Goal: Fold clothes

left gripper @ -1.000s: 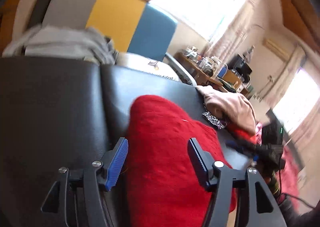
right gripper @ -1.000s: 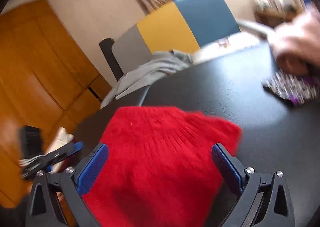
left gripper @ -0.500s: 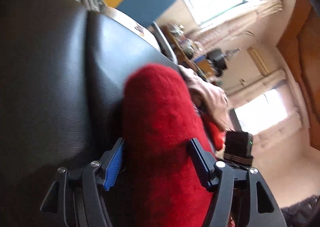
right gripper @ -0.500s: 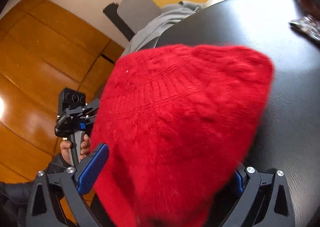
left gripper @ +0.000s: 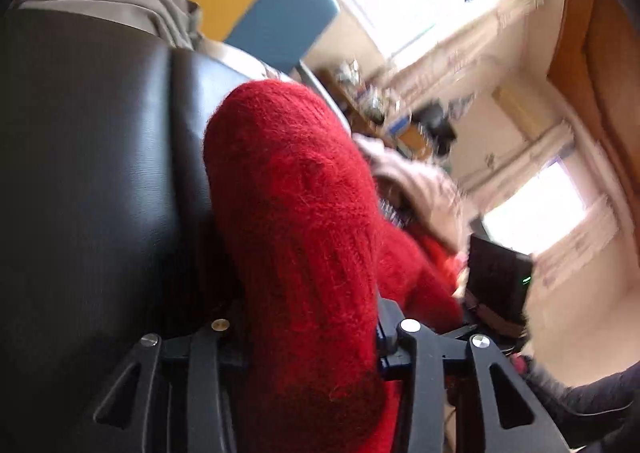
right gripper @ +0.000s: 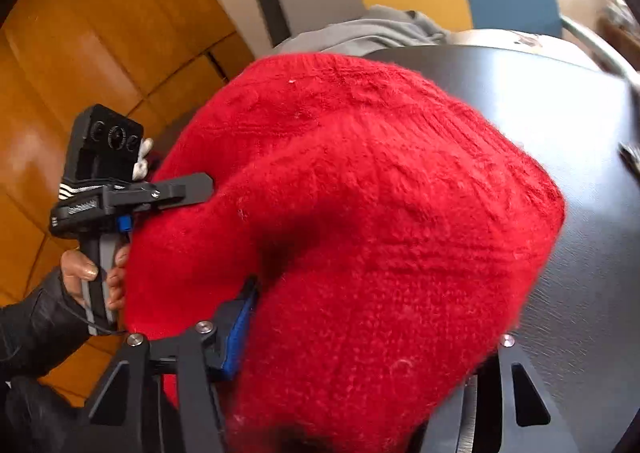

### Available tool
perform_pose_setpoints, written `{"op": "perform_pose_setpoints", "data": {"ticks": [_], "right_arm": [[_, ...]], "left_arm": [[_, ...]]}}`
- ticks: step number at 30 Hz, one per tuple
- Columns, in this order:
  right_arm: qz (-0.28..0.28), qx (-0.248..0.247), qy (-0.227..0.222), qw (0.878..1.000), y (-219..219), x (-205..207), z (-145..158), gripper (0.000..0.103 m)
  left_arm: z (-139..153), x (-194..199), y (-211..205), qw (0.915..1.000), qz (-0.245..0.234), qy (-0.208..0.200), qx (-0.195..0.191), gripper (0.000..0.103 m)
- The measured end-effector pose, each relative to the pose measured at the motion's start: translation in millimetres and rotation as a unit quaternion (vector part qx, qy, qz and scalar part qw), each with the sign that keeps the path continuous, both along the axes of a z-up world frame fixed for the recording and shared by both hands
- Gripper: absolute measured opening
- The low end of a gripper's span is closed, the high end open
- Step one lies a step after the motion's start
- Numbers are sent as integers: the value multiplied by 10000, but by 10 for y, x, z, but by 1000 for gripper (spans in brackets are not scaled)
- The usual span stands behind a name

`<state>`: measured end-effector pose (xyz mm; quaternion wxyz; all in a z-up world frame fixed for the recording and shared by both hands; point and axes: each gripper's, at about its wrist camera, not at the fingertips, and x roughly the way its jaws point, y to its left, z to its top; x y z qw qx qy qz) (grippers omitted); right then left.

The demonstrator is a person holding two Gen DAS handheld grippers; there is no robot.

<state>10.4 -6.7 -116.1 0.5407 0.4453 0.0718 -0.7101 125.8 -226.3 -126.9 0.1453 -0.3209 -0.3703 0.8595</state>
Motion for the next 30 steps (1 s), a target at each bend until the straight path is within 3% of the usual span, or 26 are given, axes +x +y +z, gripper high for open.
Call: {"op": "perform_pose_setpoints", "data": {"ticks": [4,9,13,15,18,20,21,25,27,28,30], "right_arm": [[600,-141,-5,9981,-496,240,125,52],[1464,-511,30,9879,-1364,557,404,51],[2275,-1052,140,9680,-2358,859,849,51],[2701,-1297,165,9539,-2956,1041,1123,51],[3105,-1429,46,9398,-3822,1255,1391,51],[3243,-1337,-100,9364,-4344,1360,1422,51],[3270,-1218,-188,9369,-4563,1396,1369,52],[3136,-128,-276,9491,-5346,1605,719,55],[3079,-30,-321,9509,-5413,1646,519,70],[3042,-92,-339,9519,-5386,1649,509,77],[2968,-216,-375,9540,-5333,1655,490,78]], "left_arm": [[368,728,-522,9948,952,310,-198,41],[829,1638,-1176,9737,2126,692,-443,41],[1197,2366,-1698,9454,3041,990,-633,41],[1377,2718,-1961,9276,3492,1116,-722,41],[1556,3077,-2377,8970,4236,993,-778,41],[1538,3292,-2671,8704,4819,641,-772,41],[1482,3339,-2772,8624,4976,444,-817,41],[850,3544,-3203,8207,5637,-799,-479,42],[608,3653,-3252,8175,5701,-809,-131,47],[615,3676,-3230,8194,5684,-723,-169,50],[671,3667,-3189,8247,5608,-669,-304,51]]}}
